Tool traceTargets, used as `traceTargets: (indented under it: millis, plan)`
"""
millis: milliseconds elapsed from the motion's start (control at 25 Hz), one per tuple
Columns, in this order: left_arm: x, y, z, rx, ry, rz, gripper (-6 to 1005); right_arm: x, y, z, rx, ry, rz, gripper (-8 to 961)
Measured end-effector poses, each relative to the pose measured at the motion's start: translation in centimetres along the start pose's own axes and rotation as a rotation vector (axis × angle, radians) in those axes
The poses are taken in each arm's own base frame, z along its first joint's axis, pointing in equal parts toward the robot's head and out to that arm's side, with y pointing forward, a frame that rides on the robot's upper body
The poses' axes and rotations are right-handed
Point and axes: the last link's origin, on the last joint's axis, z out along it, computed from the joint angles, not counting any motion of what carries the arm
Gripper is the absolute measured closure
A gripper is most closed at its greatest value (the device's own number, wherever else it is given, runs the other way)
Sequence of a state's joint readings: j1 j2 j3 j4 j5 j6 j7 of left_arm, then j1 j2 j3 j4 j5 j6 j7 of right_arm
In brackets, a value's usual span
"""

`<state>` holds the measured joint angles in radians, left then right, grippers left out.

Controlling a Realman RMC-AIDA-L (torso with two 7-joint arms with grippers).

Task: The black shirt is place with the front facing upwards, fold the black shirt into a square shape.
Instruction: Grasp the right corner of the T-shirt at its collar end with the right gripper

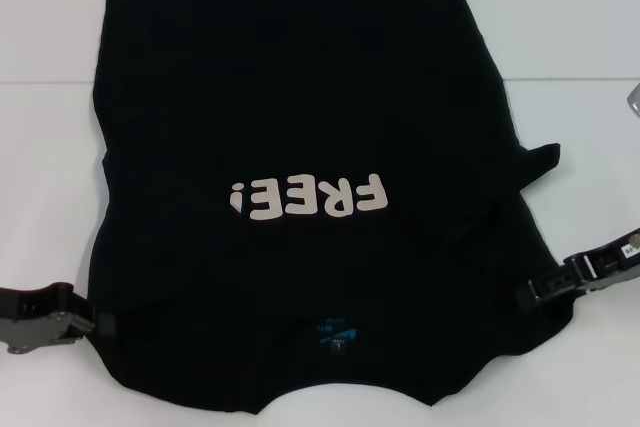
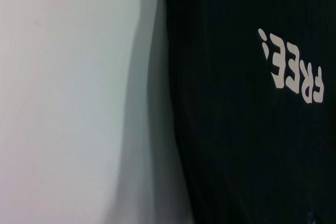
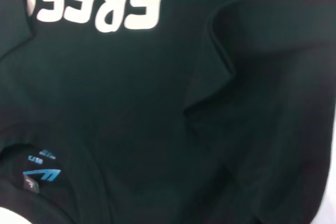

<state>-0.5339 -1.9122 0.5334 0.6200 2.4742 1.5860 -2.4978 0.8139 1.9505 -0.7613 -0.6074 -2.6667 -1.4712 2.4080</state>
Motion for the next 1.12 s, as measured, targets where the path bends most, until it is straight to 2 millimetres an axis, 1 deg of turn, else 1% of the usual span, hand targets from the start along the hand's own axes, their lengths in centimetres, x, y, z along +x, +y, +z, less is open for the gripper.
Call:
traceTargets:
  millis: [160, 640, 840, 1120]
  plan:
    - [0.01, -0.02, -0.04, 0.0, 0.001, 0.0, 972, 0.05, -0.35, -0.29, 0.009, -0.002, 0.012, 44]
    - [0.02, -0.02, -0.06, -0.001, 0.002, -0.001, 972, 0.5, -0.86, -0.28, 0.039, 0.019, 0.025, 45]
    - [0.03, -0.02, -0.06, -0.001, 0.003, -0.001, 972, 0.31, -0.59, -0.14, 0.037, 0.021, 0.016, 44]
    - [0.15, 0.0, -0.16, 0.0, 0.005, 0.001, 972, 0.14, -0.29, 0.01, 0.034, 0.025, 0.009, 78]
